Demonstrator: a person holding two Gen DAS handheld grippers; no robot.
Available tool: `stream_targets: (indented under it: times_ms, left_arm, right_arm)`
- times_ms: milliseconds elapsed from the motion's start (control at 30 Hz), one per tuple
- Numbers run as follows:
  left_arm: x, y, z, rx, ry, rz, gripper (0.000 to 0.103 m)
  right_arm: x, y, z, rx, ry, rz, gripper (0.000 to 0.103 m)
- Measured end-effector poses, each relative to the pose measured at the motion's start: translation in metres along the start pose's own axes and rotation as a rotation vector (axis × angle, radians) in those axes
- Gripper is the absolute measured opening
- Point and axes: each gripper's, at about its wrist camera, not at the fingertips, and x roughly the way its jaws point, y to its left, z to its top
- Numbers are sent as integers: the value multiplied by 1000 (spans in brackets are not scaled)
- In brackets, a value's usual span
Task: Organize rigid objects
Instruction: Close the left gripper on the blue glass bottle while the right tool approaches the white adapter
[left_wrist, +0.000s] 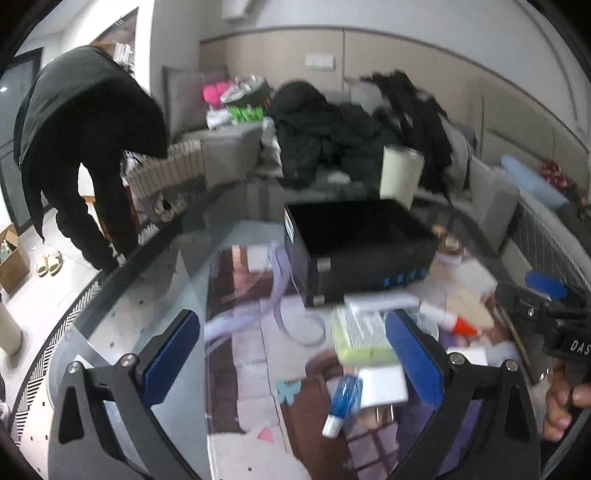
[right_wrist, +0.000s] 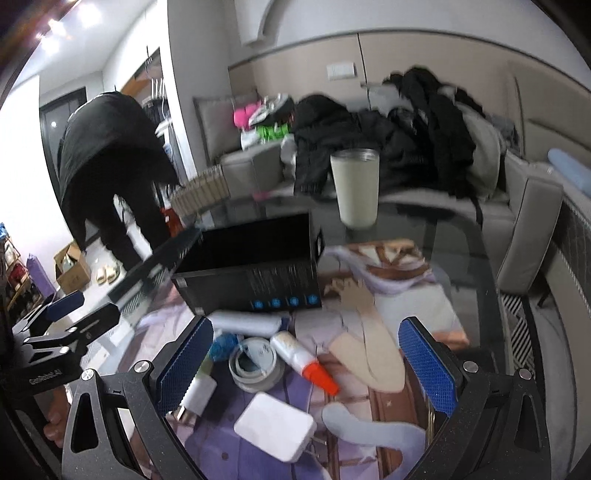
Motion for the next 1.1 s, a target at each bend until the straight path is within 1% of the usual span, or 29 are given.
stream_targets:
  times_ms: [67, 133, 167, 233, 267, 300, 333, 367, 400, 467, 500, 533, 567, 700, 833, 967, 1100]
  left_arm:
    - [7, -4, -8, 30, 55, -12, 94]
    - [13, -5, -15, 49, 104, -26, 87]
    - [16, -5, -19, 54, 123, -29, 85]
    - [19, -4, -24, 58, 153, -37, 76]
    - [21, -3, -27, 62, 172, -43, 76]
    - [23, -2, -31, 69, 188, -44, 75]
    - [25, -2, -33, 74, 199, -44, 71]
    - [26, -2, -35, 80, 215, -51, 69]
    - [27, -2, -37, 82, 220, -67, 68]
    - [27, -4, -39, 94, 228, -69, 68]
    - [27, -5, -39, 95, 229, -71, 68]
    - [27, -5, -39, 93, 231, -76, 68]
    - [28, -6, -39, 93, 234, -83, 68]
    - [32, -8, -39, 104, 249, -82, 68]
    - [34, -9, -41, 110, 261, -87, 68]
    - [36, -9, -42, 111, 269, -89, 68]
    - [38, -11, -41, 114, 273, -87, 67]
  right_arm:
    - [7, 1, -6, -15, 41, 5, 102]
    - [13, 2, -14, -37, 72, 6, 102]
    - [17, 1, -18, -43, 98, 7, 102]
    - [23, -3, -24, -38, 139, 4, 102]
    - [26, -6, -27, -34, 161, 2, 100]
    - [29, -9, -30, -34, 182, 1, 95]
    - [33, -12, -34, -38, 203, 4, 92]
    - [36, -14, -37, -43, 225, 7, 85]
    - [40, -17, -40, -45, 250, 12, 80]
    - [46, -22, -45, -32, 289, 33, 79]
    - [47, -24, -47, -17, 292, 52, 79]
    - [47, -23, -48, -22, 291, 52, 79]
    - [46, -21, -48, -30, 292, 59, 76]
    - [47, -7, -50, -64, 314, 119, 71]
    - [48, 8, -51, -116, 317, 144, 70]
    - [55, 10, -48, -118, 329, 174, 70]
    - [57, 21, -54, -162, 365, 208, 69]
